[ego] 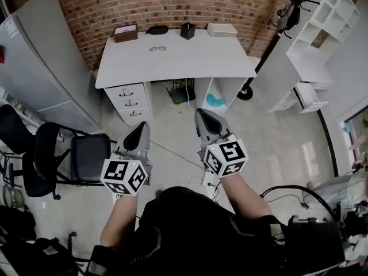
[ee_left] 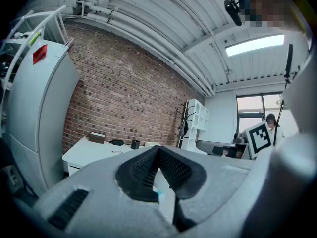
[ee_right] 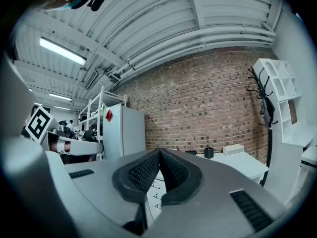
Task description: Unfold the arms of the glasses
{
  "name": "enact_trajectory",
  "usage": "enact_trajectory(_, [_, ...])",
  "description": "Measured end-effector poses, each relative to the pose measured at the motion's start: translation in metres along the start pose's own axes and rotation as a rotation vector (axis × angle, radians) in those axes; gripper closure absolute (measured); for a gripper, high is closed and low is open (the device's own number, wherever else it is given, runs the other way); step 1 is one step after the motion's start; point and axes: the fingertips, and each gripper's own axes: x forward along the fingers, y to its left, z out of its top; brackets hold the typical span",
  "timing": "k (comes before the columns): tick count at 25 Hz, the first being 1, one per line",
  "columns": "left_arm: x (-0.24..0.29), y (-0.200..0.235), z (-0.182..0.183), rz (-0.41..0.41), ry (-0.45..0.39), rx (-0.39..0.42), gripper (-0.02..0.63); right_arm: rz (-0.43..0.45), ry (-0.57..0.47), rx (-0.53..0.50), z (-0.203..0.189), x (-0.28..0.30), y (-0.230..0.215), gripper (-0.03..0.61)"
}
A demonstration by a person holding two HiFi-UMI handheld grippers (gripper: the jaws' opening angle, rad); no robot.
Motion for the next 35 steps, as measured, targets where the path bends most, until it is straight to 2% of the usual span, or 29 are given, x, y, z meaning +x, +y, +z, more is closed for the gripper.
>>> enact_trajectory(8, [0.002,0.009,0.001,0.001,0.007,0.005,0.604,-0.008,0.004,0.002,0.0,0.008,-0.001,0.571])
enact_trajectory(13, [-0.001,0.016,0.001,0.002,0.005,-0.006,0.604,0.004,0.003,0.041,-0.002,0.009,0.006,0.569])
enact_trajectory(21, [-0.011,0.033,-0.002,-0.005,0.002,-0.024,0.604,0.009,0.02,0.033,-0.01,0.016,0.022,0.569])
enact_trajectory(29, [-0.021,0.06,0.001,-0.053,-0.014,-0.02,0.604,-0.008,0.023,0.002,-0.015,0.036,0.048,0.569])
enact_trajectory(35, [-0.027,0.083,-0.004,-0.063,-0.01,-0.05,0.603,-0.001,0.049,-0.028,-0.023,0.046,0.072,0.569])
